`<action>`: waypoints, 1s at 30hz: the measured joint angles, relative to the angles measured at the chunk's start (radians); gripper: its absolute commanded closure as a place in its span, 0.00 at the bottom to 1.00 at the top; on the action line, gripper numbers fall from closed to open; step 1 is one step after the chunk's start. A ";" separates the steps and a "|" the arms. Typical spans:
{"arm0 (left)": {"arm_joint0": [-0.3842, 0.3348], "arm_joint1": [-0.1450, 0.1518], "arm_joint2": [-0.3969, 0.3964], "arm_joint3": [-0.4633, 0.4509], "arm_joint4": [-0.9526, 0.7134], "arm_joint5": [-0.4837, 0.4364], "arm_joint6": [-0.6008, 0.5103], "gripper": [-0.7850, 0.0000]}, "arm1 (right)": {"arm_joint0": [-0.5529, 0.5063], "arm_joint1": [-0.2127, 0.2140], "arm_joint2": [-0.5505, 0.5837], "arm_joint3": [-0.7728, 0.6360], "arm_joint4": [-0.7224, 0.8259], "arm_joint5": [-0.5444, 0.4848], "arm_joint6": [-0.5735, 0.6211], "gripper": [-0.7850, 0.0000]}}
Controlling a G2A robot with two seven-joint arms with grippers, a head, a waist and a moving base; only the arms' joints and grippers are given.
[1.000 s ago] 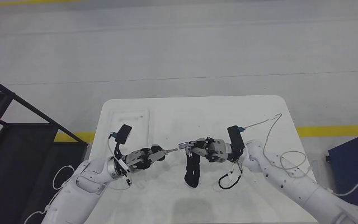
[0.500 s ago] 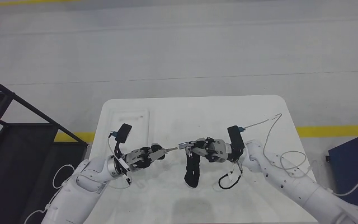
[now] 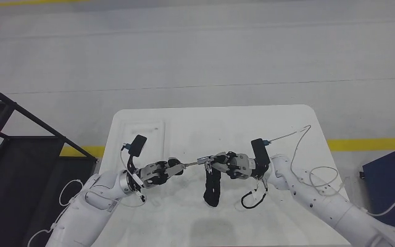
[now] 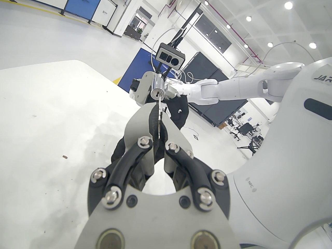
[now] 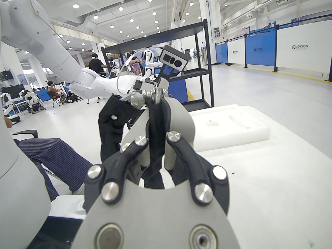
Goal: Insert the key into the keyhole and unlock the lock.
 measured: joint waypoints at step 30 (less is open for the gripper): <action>0.007 -0.003 -0.013 -0.035 0.083 0.025 0.032 1.00 | 0.000 0.000 0.000 0.000 0.000 0.000 0.000 1.00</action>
